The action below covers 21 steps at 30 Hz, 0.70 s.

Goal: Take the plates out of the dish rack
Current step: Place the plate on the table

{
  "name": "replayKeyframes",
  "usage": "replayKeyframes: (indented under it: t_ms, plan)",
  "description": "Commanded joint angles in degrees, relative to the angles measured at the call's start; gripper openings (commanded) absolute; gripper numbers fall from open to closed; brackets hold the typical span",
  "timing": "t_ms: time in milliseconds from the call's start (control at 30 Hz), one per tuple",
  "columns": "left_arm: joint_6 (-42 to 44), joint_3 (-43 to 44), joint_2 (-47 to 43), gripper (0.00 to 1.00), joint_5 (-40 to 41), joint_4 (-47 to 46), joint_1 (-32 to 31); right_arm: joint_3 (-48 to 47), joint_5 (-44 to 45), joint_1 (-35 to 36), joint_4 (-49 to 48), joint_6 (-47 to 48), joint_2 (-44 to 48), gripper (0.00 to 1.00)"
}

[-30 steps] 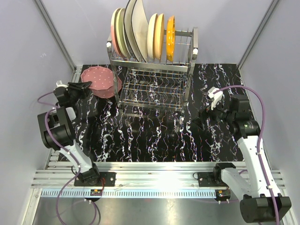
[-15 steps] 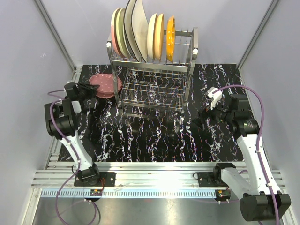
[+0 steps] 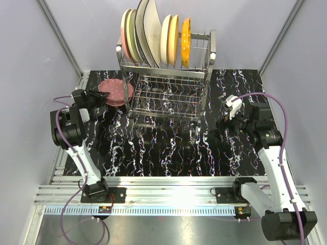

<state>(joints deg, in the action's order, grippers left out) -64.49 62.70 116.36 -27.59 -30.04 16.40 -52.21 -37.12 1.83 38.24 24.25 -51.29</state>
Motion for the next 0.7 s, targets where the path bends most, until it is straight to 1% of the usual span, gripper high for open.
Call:
replayKeyframes:
  t_ms: [0, 33, 100, 133, 233, 333, 400, 467, 533, 667]
  plan:
    - [3.4, 2.7, 0.1, 0.33, -0.3, -2.8, -0.9, -0.6, 0.0, -0.3, -0.7, 0.9, 0.6, 1.0]
    - [4.6, 3.0, 0.2, 0.37, -0.2, -1.2, -0.9, -0.6, 0.1, -0.3, -0.6, 0.9, 0.7, 1.0]
    - [7.4, 3.7, 0.2, 0.41, -0.1, 2.6, -0.9, -0.5, 0.1, -0.3, -0.8, 0.9, 0.8, 1.0]
    - [8.3, 4.7, 0.2, 0.47, 0.1, 3.8, -1.0, -0.6, 0.1, -0.3, -0.7, 0.9, 0.8, 1.0]
    - [11.7, 6.4, -0.1, 0.55, 0.4, 8.2, -0.9, -0.5, 0.1, -0.3, -0.8, 0.9, 1.0, 1.0]
    - [14.8, 7.9, -0.6, 0.58, 1.5, 12.4, -0.9, -0.5, 0.2, -0.3, -0.8, 0.9, 1.2, 1.0]
    - [16.7, 8.7, -1.3, 0.63, 2.5, 15.9, -0.9, -0.4, 0.2, -0.3, -0.9, 0.9, 1.2, 1.0]
    - [19.5, 9.8, -1.8, 0.66, 4.3, 18.3, -0.9, -0.5, 0.2, -0.3, -0.8, 0.9, 1.3, 1.0]
    - [22.4, 11.5, -2.5, 0.72, 5.7, 22.6, -0.9, -0.4, 0.2, -0.5, -0.9, 0.9, 1.5, 1.0]
    - [26.2, 13.5, -3.0, 0.74, 7.0, 28.0, -0.9, -0.4, 0.2, -0.4, -1.0, 0.9, 1.6, 1.0]
